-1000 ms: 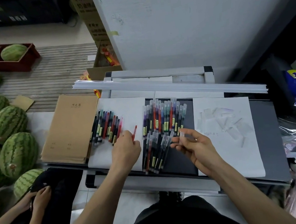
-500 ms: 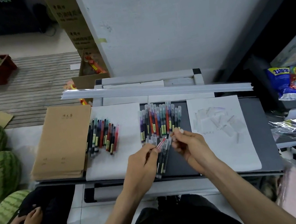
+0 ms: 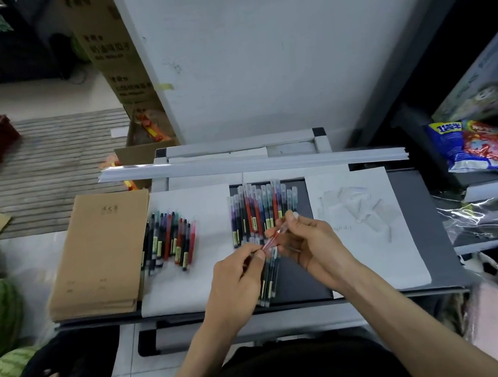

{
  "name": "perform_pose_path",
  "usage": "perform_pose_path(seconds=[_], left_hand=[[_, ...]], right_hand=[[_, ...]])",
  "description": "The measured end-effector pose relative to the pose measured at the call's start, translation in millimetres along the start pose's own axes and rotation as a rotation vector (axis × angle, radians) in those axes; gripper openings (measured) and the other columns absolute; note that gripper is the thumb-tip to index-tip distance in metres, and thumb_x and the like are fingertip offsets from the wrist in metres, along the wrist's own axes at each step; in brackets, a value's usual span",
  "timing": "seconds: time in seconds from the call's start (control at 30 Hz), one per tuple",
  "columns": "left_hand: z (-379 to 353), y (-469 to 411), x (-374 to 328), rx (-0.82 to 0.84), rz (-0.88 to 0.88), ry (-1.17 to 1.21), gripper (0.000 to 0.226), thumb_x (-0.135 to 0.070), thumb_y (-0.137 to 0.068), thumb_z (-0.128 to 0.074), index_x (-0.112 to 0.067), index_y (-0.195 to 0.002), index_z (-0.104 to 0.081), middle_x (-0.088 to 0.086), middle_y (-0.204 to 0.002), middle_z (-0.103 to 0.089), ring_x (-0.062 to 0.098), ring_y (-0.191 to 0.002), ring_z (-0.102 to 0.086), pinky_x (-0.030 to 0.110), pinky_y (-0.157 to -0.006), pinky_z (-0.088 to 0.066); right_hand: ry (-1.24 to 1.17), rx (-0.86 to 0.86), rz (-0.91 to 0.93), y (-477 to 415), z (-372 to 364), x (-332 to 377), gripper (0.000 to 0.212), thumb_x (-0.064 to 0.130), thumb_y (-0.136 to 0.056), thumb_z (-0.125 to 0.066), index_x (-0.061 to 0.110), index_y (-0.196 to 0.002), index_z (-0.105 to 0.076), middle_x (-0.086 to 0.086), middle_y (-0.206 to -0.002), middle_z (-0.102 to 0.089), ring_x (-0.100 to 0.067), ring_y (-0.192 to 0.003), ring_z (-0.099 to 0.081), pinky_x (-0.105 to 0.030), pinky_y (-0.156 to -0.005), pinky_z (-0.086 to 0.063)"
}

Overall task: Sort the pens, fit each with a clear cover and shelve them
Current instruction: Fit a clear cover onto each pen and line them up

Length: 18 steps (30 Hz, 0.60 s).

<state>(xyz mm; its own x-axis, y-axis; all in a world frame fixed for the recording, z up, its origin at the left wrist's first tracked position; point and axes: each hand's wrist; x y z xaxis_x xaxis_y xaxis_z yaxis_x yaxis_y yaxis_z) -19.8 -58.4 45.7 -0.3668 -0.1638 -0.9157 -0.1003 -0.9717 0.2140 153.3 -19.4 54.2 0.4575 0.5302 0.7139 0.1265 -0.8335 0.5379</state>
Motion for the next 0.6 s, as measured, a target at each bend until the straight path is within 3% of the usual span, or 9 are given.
perform_pose_path(seconds=[0.13,0.27,0.4,0.53,0.6], left_hand=[[-8.5,-3.1,0.2,-0.018,-0.015,-0.008,0.020,-0.021,-0.106,-0.055,-0.026,-0.090,-0.067,0.004,-0.069,-0.059,0.011,-0.058,-0.045,0.032,-0.056,-0.038],[-23.5,-8.4,1.6,-0.033,0.024,-0.018,0.024,-0.017,-0.106,-0.053,-0.026,-0.088,-0.068,-0.008,-0.069,-0.058,0.006,-0.061,-0.045,0.027,-0.059,-0.037],[-31.8,-16.3,3.8,-0.016,0.128,0.073,0.031,-0.016,-0.107,-0.048,-0.017,-0.087,-0.071,-0.003,-0.073,-0.062,0.015,-0.067,-0.052,0.029,-0.065,-0.043],[-28.4,-17.6,10.6,0.045,0.187,0.213,0.032,-0.012,-0.109,-0.045,-0.005,-0.092,-0.071,-0.001,-0.063,-0.055,0.013,-0.052,-0.045,0.025,-0.050,-0.036],[-23.0,-17.3,16.9,0.080,0.178,0.169,0.029,-0.014,-0.108,-0.046,-0.008,-0.092,-0.070,0.004,-0.066,-0.061,0.019,-0.054,-0.052,0.029,-0.049,-0.043]], right_hand=[[0.208,0.042,0.047,-1.4,5.7,1.0,0.026,0.023,-0.101,-0.063,-0.001,-0.099,-0.072,-0.017,-0.101,-0.076,-0.016,-0.080,-0.071,-0.026,-0.074,-0.055],[0.269,0.034,0.040,-4.2,14.1,-5.3,0.029,0.022,-0.100,-0.065,-0.006,-0.099,-0.073,-0.014,-0.090,-0.073,-0.015,-0.074,-0.066,-0.026,-0.073,-0.052],[0.268,0.025,-0.003,-10.8,16.5,-7.8,0.028,0.023,-0.100,-0.064,-0.004,-0.098,-0.072,-0.011,-0.077,-0.067,-0.008,-0.058,-0.058,-0.018,-0.054,-0.043],[0.431,0.067,-0.002,-18.8,18.0,-10.3,0.028,0.027,-0.101,-0.064,0.001,-0.099,-0.073,-0.012,-0.083,-0.070,-0.008,-0.063,-0.064,-0.020,-0.055,-0.040],[0.545,0.080,-0.012,-21.6,19.1,-12.1,0.030,0.030,-0.103,-0.062,0.003,-0.100,-0.073,-0.007,-0.088,-0.073,-0.009,-0.073,-0.070,-0.023,-0.060,-0.041]])
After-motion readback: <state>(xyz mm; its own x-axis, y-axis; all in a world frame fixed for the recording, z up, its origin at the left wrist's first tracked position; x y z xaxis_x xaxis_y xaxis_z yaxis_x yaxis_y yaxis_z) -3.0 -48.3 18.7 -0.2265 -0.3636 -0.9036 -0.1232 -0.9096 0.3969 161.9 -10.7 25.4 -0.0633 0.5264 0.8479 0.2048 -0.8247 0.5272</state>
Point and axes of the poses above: each hand's wrist, its own y-axis away from the middle knuckle, its own z-axis out of the back of the hand, x = y × z
